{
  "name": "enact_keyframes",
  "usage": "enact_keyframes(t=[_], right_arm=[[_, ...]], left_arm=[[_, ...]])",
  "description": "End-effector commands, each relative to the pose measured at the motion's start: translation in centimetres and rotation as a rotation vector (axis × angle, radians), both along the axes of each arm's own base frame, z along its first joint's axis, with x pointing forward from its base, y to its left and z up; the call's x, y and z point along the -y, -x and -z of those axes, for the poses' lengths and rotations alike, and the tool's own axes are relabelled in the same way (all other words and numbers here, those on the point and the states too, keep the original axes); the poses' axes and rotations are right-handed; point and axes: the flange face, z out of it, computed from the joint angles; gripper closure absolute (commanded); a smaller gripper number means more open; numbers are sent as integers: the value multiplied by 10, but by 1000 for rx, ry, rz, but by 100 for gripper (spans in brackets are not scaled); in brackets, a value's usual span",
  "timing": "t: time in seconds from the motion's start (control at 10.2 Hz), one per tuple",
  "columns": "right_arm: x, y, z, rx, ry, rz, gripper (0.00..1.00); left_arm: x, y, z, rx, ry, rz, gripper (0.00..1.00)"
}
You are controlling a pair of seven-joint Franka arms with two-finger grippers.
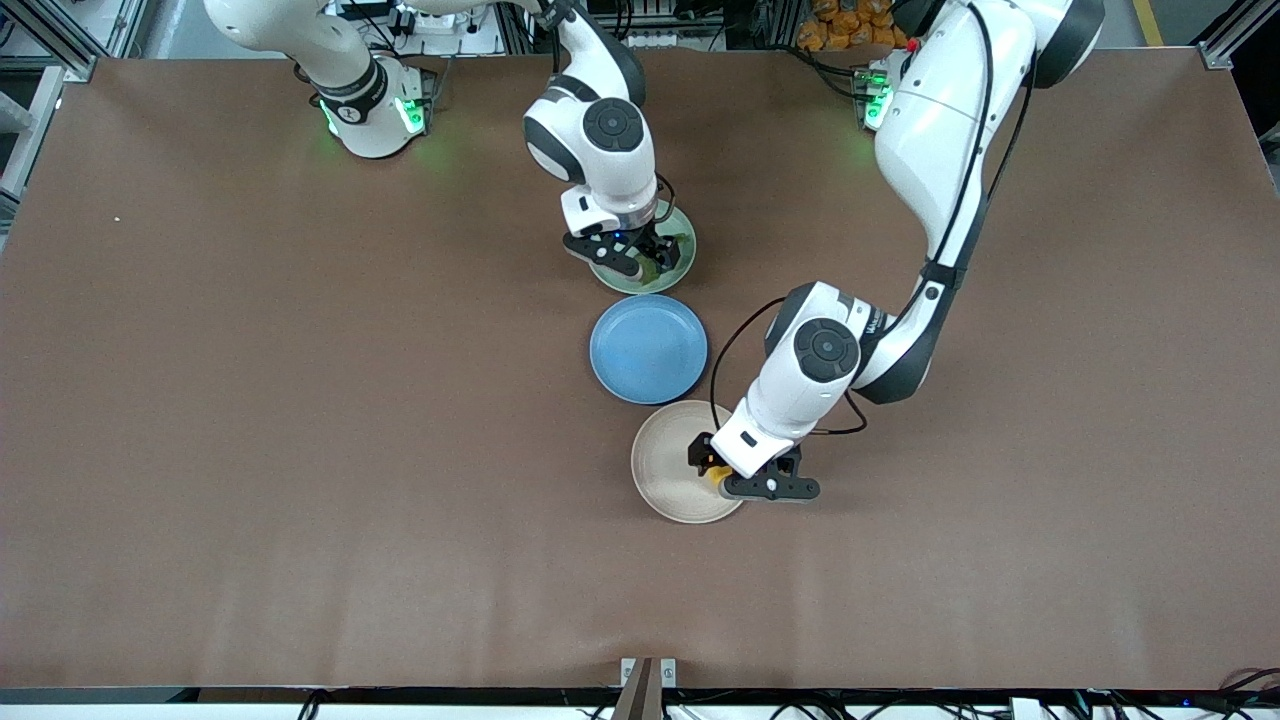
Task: Pick lemon and lettuce from plates
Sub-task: 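Close the left gripper on the lemon while the right gripper grasps lettuce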
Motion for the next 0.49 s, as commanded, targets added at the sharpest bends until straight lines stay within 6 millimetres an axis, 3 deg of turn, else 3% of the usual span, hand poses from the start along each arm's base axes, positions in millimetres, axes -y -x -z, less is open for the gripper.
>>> enact_keyframes(t=[0.0,0.39], right_arm=[[-1,1,16,-21,-21,68,0],[-15,17,42,-27,-57,89,0]], left_arm=[[4,-6,20,21,-1,-21,0],[3,-4,35,13,-9,-20,0]])
